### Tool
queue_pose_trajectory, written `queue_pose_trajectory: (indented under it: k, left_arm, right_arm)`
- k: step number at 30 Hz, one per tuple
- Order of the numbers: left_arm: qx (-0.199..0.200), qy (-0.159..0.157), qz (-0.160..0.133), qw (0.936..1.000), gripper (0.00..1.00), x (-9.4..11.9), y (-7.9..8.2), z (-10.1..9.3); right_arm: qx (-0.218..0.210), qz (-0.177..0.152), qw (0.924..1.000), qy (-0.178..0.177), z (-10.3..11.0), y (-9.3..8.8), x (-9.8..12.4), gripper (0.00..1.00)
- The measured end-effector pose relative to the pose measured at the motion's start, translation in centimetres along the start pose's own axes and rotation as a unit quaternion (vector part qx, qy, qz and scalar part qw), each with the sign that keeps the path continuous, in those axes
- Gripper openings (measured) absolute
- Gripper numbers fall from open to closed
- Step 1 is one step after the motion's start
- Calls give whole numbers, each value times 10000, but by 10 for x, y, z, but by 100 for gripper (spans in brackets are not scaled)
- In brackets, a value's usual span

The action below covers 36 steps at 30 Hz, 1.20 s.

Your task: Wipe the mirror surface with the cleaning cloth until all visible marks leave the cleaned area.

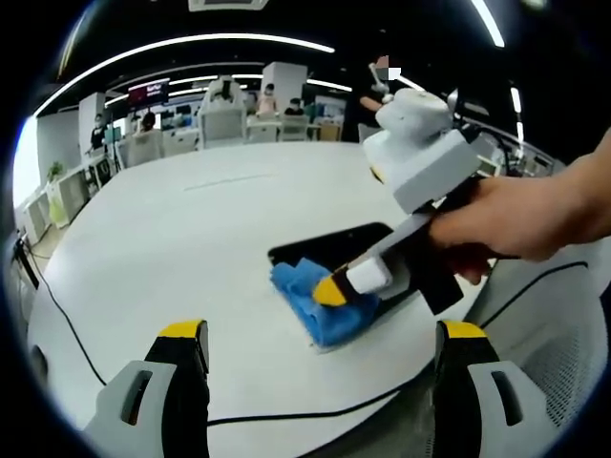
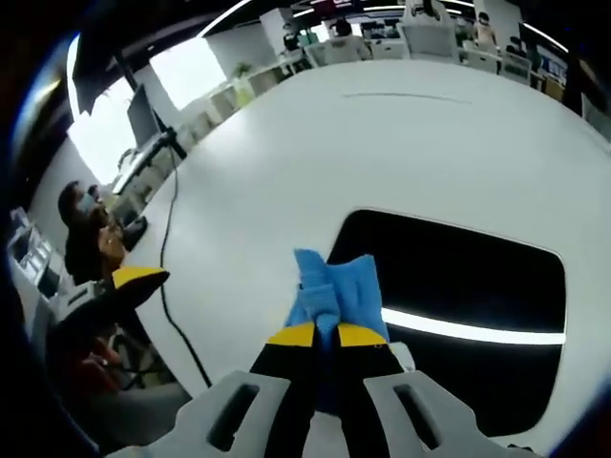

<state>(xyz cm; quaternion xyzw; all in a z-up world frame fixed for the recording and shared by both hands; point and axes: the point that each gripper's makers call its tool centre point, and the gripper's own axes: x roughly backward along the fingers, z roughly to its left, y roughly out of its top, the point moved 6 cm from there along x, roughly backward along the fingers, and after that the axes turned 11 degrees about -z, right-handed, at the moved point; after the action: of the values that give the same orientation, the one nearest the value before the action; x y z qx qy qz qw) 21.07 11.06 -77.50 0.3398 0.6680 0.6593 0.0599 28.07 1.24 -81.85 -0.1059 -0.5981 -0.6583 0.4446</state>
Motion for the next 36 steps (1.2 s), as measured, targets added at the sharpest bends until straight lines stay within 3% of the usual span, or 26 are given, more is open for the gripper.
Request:
queue_pose_trajectory:
  k: [6,16,36]
  left_arm:
    - [16,5,-14,10000,99,0,0,0]
    - [40,-4,-10,10000,99,0,0,0]
    - [69,-38,18,10000,99,-1,-2,0]
  right_arm:
    - [226,-75,9997,57,0,-1,0,1]
    - [120,-106,9999,24,-3,3,-3,1]
    - [168,-127,9997,87,-20,32,-27,1]
